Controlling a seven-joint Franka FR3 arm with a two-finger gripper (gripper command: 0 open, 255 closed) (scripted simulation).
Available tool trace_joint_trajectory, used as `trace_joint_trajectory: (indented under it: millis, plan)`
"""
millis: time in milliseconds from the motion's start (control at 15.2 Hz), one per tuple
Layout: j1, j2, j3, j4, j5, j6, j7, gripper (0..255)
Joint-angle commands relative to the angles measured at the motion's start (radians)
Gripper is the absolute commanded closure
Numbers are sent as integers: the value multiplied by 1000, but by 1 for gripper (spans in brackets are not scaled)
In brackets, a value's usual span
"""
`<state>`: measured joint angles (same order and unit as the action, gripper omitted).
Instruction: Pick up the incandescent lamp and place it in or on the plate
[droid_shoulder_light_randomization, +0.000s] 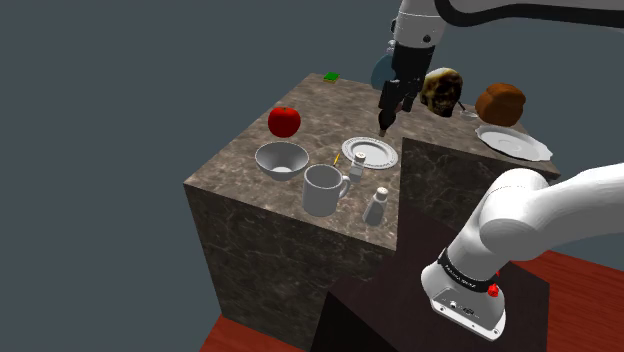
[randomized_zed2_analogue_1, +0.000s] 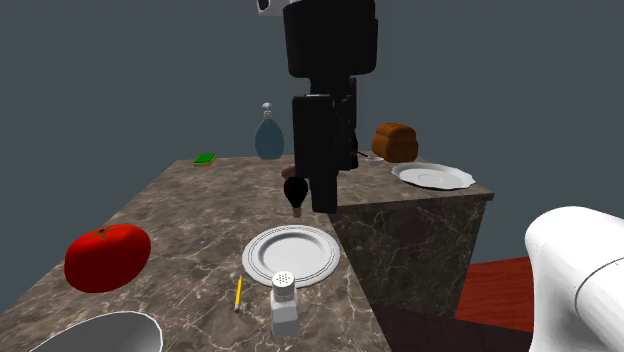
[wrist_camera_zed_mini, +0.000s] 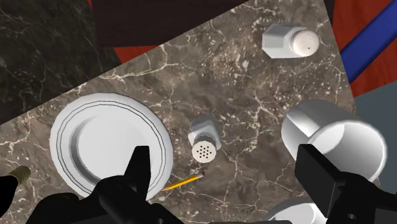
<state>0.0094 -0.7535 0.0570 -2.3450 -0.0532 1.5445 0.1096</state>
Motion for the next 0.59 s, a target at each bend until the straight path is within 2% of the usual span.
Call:
trace_joint_trajectory:
  millis: [0, 528]
  plan:
    - [0, 0, 0, 0, 0, 0, 0, 0]
    - [-54, 90, -171, -29, -103, 156, -196, 0]
